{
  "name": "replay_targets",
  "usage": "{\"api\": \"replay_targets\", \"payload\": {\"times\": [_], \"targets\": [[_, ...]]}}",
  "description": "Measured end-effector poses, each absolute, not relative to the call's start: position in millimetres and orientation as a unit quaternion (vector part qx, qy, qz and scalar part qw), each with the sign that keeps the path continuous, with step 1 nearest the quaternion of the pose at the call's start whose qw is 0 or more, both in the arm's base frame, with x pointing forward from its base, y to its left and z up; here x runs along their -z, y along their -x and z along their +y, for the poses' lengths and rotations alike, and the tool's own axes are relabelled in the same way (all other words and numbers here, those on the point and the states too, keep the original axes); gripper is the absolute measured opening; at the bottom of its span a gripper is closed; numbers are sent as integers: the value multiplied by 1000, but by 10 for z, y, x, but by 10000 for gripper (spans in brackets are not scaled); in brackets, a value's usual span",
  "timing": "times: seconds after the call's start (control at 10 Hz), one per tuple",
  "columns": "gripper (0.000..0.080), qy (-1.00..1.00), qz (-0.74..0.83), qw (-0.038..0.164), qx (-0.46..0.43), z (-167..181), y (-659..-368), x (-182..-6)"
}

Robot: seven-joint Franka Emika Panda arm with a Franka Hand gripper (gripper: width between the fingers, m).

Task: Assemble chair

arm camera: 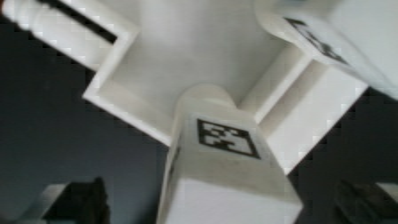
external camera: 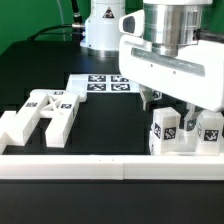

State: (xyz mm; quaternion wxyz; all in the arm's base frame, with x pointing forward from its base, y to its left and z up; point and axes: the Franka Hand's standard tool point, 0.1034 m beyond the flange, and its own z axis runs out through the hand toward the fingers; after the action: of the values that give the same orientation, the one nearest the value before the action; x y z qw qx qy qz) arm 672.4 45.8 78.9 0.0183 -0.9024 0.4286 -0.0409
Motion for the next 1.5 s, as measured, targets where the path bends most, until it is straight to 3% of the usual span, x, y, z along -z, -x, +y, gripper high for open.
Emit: {"api": "replay_targets", "payload": {"times": [1.0, 1.2, 1.4, 1.5], "targets": [[649, 999, -4, -8, 45, 356, -6730, -779], [624, 998, -31, -10, 45, 340, -6732, -778], [291, 999, -29, -9, 45, 339, -6732, -777], [291, 999, -24, -9, 45, 340, -6732, -778]]}}
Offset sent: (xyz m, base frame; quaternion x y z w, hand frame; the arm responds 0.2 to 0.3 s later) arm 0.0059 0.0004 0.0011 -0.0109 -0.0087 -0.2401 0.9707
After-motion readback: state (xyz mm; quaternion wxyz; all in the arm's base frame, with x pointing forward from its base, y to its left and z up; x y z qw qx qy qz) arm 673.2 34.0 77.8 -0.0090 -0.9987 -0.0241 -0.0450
